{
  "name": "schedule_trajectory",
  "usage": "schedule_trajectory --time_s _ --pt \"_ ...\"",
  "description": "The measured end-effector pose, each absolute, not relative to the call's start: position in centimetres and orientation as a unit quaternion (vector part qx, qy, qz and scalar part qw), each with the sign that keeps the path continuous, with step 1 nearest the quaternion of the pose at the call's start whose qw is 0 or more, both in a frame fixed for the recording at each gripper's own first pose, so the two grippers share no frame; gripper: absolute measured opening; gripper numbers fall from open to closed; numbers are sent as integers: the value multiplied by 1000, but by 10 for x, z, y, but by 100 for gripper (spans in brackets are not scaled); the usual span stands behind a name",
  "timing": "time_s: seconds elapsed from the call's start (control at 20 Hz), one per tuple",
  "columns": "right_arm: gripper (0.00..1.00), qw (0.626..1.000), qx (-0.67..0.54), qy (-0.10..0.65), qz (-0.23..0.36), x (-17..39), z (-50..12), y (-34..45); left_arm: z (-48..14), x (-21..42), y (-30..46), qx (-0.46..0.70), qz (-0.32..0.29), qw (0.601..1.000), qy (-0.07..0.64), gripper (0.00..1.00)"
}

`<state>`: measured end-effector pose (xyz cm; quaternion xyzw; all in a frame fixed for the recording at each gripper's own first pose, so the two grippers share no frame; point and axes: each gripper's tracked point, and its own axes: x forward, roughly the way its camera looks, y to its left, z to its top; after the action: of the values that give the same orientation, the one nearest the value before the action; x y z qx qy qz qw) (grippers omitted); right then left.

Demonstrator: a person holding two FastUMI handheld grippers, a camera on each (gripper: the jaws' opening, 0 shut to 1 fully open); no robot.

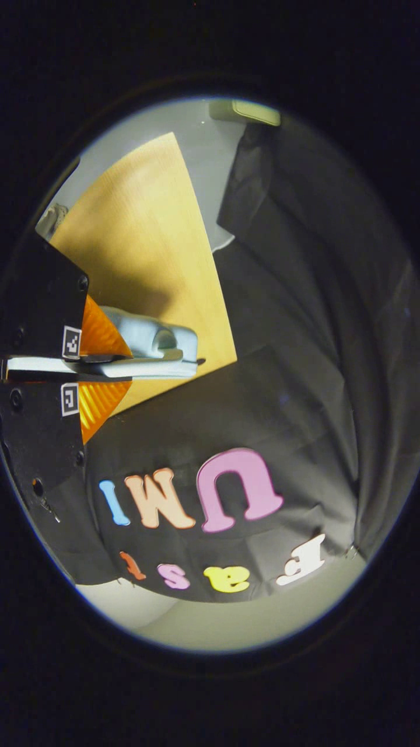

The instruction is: First open the suitcase, pack the skin care products into it, and then close the suitcase.

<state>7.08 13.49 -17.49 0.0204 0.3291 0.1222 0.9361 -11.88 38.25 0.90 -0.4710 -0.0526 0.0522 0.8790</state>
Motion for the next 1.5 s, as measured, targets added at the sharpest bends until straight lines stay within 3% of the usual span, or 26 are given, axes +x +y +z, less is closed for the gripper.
schedule_trajectory --time_s 0.35,0.65,0.7,0.75,1.1,1.15,1.5 --pt "95 948 20 302 102 66 -156 89 86 -68 273 -379 -13 925 -32 1" --pt "99 949 57 294 94 65 -151 51 99 -7 161 -308 -67 949 27 1" --pt "95 950 55 295 91 63 -154 42 95 6 144 -296 -74 951 40 1" --pt "99 951 50 294 85 64 -155 33 90 20 130 -285 -76 954 55 1" --pt "95 949 53 304 72 56 -167 0 30 101 51 -204 -65 964 160 1" --pt "99 949 52 304 71 56 -167 -3 18 111 44 -194 -58 964 174 0" --pt "99 951 62 299 51 55 -163 -26 -72 163 23 -116 15 956 270 2"
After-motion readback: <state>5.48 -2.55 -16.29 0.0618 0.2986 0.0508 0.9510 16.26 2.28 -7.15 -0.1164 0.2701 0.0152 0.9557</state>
